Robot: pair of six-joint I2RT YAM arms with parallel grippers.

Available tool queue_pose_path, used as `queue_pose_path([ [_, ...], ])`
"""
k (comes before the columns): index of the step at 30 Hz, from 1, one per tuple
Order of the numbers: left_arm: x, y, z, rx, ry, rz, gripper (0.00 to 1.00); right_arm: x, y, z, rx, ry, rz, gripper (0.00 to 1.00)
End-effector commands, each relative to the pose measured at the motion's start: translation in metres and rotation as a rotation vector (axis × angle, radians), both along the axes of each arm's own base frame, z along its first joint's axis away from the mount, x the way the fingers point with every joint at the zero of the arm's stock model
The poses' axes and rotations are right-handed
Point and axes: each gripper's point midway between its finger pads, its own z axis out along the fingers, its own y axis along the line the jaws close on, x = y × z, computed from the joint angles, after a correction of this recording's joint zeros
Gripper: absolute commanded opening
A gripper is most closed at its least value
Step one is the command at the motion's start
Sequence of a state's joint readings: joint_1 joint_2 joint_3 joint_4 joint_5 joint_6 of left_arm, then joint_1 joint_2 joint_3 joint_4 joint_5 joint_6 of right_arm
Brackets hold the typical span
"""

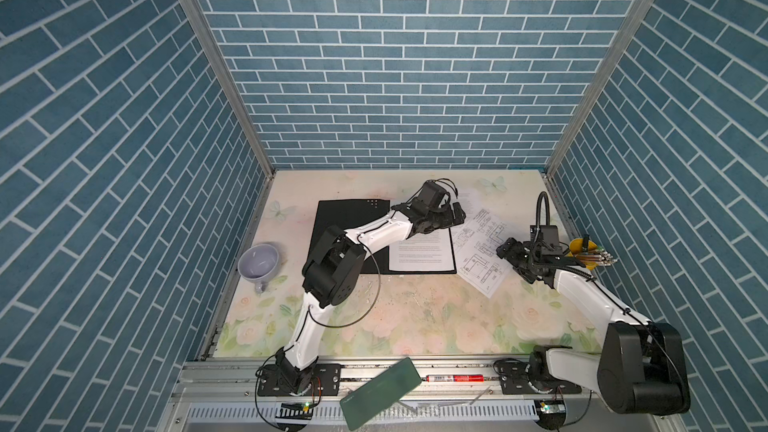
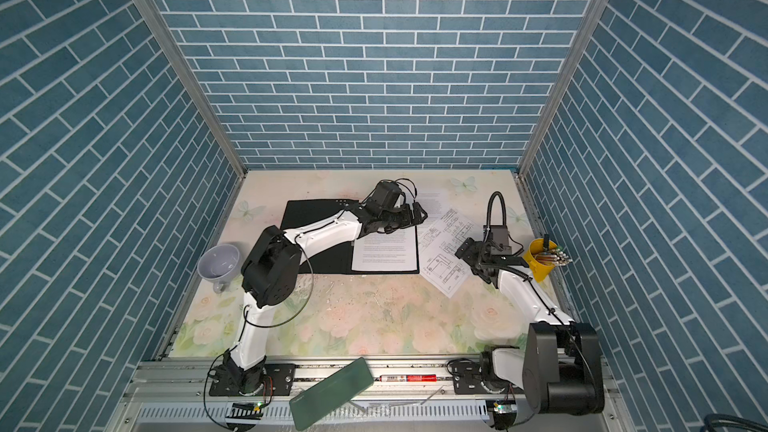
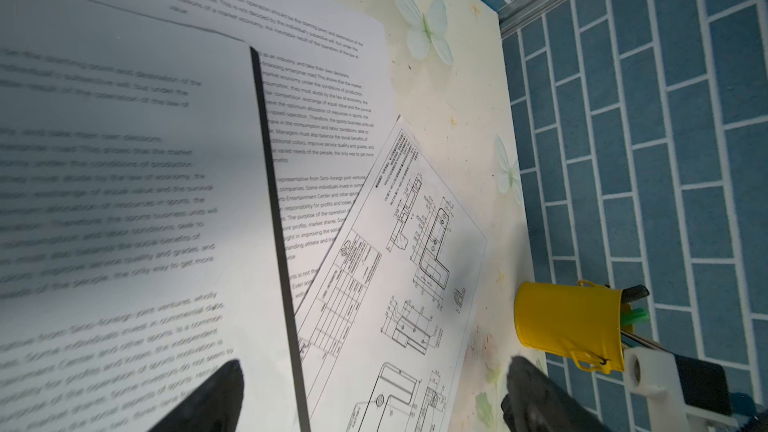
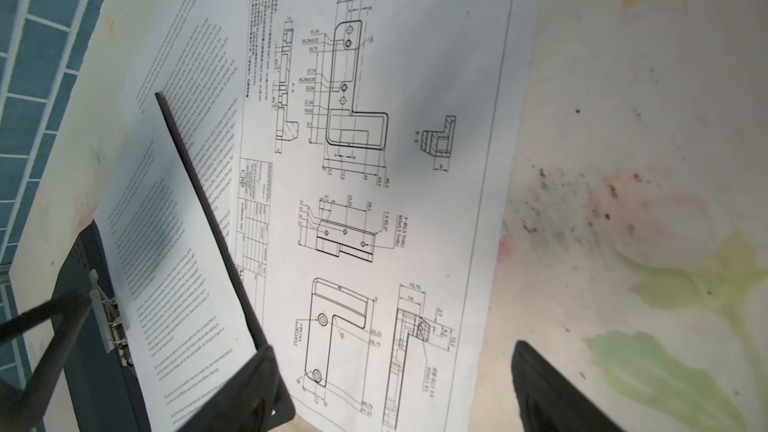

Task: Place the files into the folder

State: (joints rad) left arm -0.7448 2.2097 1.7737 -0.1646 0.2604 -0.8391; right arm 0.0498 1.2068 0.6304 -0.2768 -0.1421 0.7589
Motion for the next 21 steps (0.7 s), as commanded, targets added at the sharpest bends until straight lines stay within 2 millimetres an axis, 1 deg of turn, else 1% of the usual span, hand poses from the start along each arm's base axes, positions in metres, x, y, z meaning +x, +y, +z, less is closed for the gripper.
queue_pose_path([
  [1, -0.001, -0.019, -0.009, 0.019, 0.014, -0.071, 1.0, -0.016, -0.01, -0.01, -0.028, 0.031, 0.003, 0.88],
  [6, 0.007, -0.046, -0.023, 0.06, -0.003, -0.127, 1.0, -0.026, -0.017, -0.016, -0.018, 0.053, 0.005, 0.88],
  [10, 0.009, -0.059, -0.036, 0.088, -0.005, -0.144, 1.0, -0.029, -0.016, -0.02, 0.009, 0.07, 0.022, 0.87],
  [15, 0.007, -0.061, -0.051, 0.134, -0.006, -0.145, 1.0, -0.027, -0.012, -0.026, 0.08, 0.068, 0.027, 0.87],
  [21, 0.005, -0.058, -0.064, 0.188, -0.007, -0.147, 1.0, -0.028, -0.016, -0.03, 0.121, 0.07, 0.006, 0.86],
])
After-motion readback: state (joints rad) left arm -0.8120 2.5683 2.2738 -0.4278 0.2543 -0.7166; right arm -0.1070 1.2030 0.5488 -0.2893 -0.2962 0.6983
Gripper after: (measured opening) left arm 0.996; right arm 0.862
